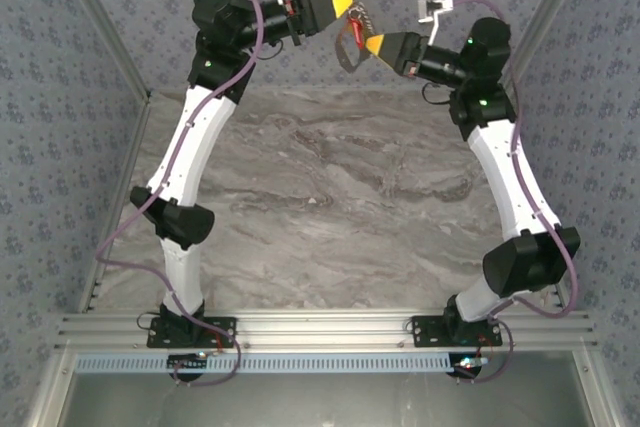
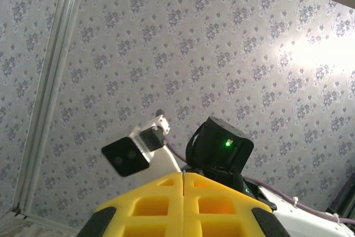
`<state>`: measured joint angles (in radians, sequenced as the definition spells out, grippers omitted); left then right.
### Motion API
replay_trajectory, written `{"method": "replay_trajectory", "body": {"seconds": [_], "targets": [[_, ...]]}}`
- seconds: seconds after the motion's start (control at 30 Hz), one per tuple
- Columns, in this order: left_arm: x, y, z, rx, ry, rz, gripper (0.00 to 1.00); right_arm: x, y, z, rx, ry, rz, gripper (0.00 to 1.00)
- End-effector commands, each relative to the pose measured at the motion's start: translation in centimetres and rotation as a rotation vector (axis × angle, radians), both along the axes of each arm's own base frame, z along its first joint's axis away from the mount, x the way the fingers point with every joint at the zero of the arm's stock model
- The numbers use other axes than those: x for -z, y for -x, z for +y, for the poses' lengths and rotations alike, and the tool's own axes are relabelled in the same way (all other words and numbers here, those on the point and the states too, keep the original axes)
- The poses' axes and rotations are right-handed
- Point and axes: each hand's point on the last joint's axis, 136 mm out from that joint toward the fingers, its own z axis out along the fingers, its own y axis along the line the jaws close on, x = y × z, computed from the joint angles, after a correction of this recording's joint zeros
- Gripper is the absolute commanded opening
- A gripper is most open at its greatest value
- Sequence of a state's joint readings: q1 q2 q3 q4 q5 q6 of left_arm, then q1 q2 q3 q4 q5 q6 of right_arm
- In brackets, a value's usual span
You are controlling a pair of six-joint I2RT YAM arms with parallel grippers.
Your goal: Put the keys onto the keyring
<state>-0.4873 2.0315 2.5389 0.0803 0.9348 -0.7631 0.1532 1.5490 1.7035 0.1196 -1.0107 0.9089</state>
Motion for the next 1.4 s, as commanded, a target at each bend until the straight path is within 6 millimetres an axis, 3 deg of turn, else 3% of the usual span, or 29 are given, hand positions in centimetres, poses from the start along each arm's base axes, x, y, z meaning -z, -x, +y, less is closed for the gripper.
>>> {"method": "replay_trajectory", "body": {"seconds": [0.0, 0.17, 0.4, 0.5, 0.9, 1.37], "targets": [[-2.3, 1.1, 1.0, 0.026, 0.071, -0.062, 0.0, -2.8, 2.0, -2.2, 0.043, -0.019, -0.071, 0.39], [-2.7, 0.6, 1.2, 0.04, 0.101, -0.05, 0.0, -6.6, 2.2, -4.2, 0.132, -0.096, -0.152, 0.38], [-2.9, 0.6, 1.2, 0.052, 0.117, -0.039, 0.0, -10.7, 3.2, -2.5, 0.125, -0.197, -0.23, 0.38], [-3.0, 0.6, 1.3, 0.052, 0.123, -0.038, 0.0, -11.7, 3.1, -1.5, 0.115, -0.225, -0.246, 0.44], [-3.1, 0.7, 1.2, 0.056, 0.125, -0.033, 0.0, -13.0, 2.1, 2.2, 0.028, -0.262, -0.254, 0.44], [-2.9, 0.7, 1.2, 0.06, 0.117, -0.032, 0.0, -12.2, 1.9, 3.5, -0.004, -0.247, -0.235, 0.34]]}}
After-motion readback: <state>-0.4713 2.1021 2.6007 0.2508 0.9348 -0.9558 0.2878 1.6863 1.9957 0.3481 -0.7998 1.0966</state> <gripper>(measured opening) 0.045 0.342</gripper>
